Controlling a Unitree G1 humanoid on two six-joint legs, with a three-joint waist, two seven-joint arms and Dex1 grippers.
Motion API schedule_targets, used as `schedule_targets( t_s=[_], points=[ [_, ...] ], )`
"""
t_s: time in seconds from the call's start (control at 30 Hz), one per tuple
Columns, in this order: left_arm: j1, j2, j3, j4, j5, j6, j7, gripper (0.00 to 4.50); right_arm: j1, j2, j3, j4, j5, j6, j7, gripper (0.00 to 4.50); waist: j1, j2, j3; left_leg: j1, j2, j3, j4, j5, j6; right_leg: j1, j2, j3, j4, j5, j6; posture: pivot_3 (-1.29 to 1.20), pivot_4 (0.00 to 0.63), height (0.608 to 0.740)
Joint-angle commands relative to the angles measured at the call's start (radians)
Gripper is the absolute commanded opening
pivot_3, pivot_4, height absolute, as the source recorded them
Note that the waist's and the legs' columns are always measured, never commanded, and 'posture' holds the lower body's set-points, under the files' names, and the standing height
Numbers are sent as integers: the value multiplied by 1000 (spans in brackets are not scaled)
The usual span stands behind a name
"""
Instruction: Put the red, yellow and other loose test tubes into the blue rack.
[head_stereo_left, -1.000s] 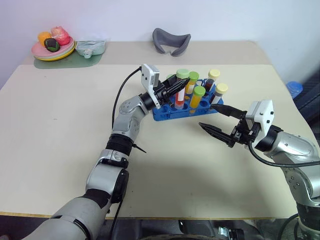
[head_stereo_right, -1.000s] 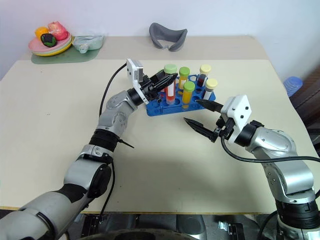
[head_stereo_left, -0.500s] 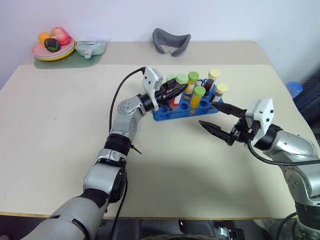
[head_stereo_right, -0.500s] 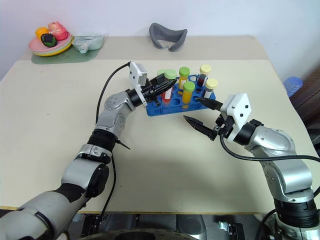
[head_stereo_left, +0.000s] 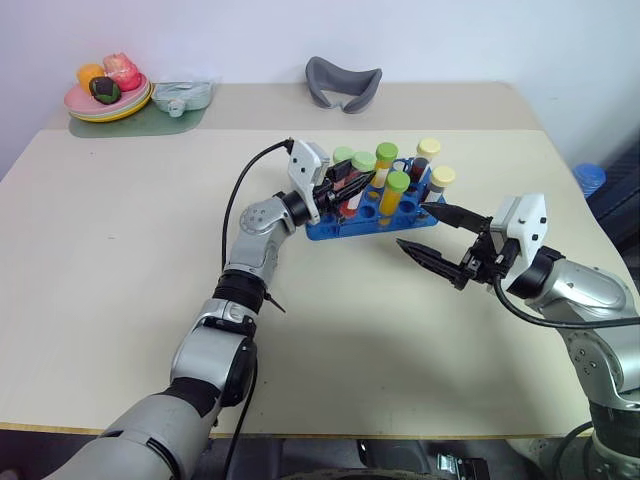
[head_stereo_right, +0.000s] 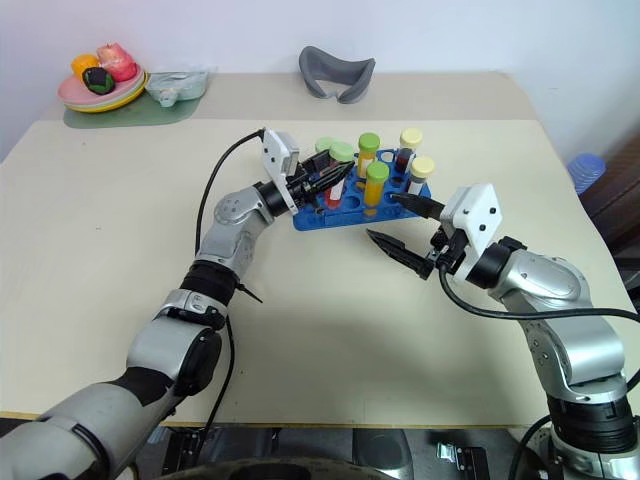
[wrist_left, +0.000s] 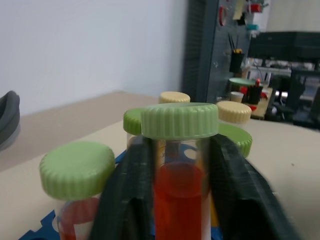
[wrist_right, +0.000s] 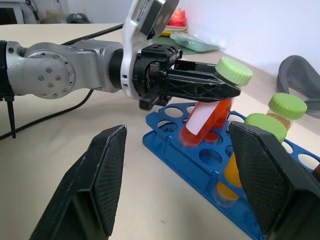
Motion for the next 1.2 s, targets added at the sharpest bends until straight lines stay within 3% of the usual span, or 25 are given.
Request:
schedule_targets(
  t_s=[0.03, 0.07, 0.33, 0.63, 0.97, 1.2],
  points=[
    [9, -12, 18, -48, -23, 9, 24, 3753, 6, 4, -21, -33, 13, -20, 6, 3298, 1, 0, 0, 0, 0, 0, 0, 0, 0, 0, 0, 0, 0, 0, 0, 0, 150, 740],
    [14, -13, 20, -61, -29, 14, 21, 4168, 8, 4, -22, -34, 14, -20, 7, 3298, 1, 0, 0, 0, 0, 0, 0, 0, 0, 0, 0, 0, 0, 0, 0, 0, 150, 740],
    [171, 62, 7, -416, -97, 205, -4, 4168, 46, -1, -40, -72, 28, 13, -22, 3298, -2, 0, 0, 1, 0, 0, 0, 0, 0, 0, 0, 0, 1, 0, 0, 0, 150, 740],
    [461, 359, 72, -877, -239, 529, -25, 4168, 302, 37, -163, -158, 62, 20, -70, 3298, 0, 1, 0, 1, 1, -1, -1, 0, 0, 0, 0, 0, 1, 0, 0, 0, 150, 740],
    [657, 582, 195, -1124, -392, 693, -60, 4168, 576, 123, -326, -81, 26, -122, -10, 3298, 0, 1, -1, 3, 1, -1, -1, 0, 0, 3, 0, 0, 1, 0, 0, 0, 150, 740],
    [751, 660, 222, -1172, -429, 712, -94, 4168, 640, 138, -386, 7, 27, -216, 56, 3298, -1, 1, -1, 4, 1, 0, -1, 0, 0, 4, 0, 0, 0, 0, -1, 0, 150, 740]
  ],
)
